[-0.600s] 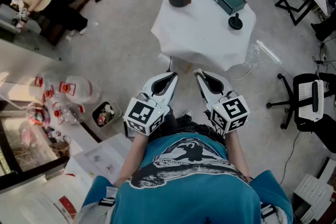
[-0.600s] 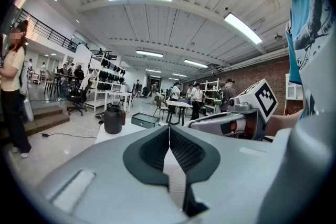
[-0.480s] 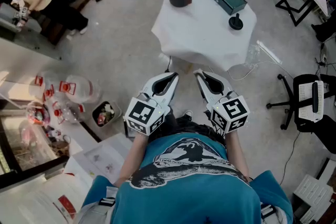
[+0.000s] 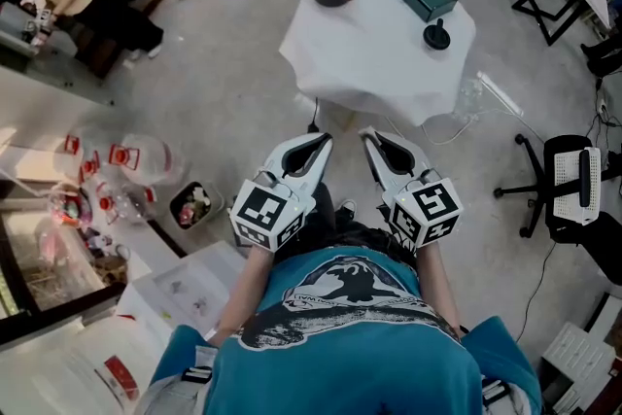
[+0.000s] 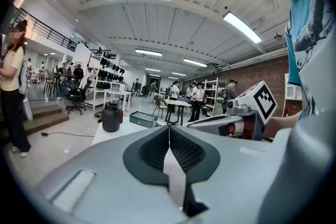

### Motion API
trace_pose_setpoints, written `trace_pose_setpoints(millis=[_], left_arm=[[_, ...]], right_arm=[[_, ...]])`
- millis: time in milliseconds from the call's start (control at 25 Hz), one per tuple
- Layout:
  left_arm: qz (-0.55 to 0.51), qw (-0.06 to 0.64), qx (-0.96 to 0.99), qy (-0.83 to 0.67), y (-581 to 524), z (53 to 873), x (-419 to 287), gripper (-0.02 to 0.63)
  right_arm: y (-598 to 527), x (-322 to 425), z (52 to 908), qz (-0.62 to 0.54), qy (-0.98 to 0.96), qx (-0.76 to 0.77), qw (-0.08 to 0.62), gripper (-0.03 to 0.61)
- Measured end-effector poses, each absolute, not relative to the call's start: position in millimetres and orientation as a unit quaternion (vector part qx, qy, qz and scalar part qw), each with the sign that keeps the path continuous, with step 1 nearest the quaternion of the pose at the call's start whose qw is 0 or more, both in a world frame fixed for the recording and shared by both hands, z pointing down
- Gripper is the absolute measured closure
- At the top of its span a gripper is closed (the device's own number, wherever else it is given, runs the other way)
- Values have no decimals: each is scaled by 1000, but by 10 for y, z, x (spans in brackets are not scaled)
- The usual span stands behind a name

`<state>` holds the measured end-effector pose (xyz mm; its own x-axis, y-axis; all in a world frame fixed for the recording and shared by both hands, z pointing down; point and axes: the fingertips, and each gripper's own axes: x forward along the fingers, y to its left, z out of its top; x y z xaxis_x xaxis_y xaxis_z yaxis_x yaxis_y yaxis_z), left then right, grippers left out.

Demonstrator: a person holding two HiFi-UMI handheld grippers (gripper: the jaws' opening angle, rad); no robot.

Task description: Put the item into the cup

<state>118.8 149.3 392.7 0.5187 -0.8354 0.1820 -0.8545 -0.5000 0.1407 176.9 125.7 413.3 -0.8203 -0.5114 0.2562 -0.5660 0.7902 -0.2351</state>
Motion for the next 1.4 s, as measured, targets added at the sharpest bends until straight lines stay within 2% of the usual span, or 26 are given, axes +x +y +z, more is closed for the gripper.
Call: trace_pose_setpoints(millis=[600, 1400], left_arm=[[46, 112, 873, -472, 1139, 3919, 1069, 607], [52, 128, 902, -410, -299, 3900, -207, 608]], right_arm=[[849, 1585, 4147, 165, -938, 293, 83, 551], [-467, 321, 4148, 194, -913, 348, 93, 551]])
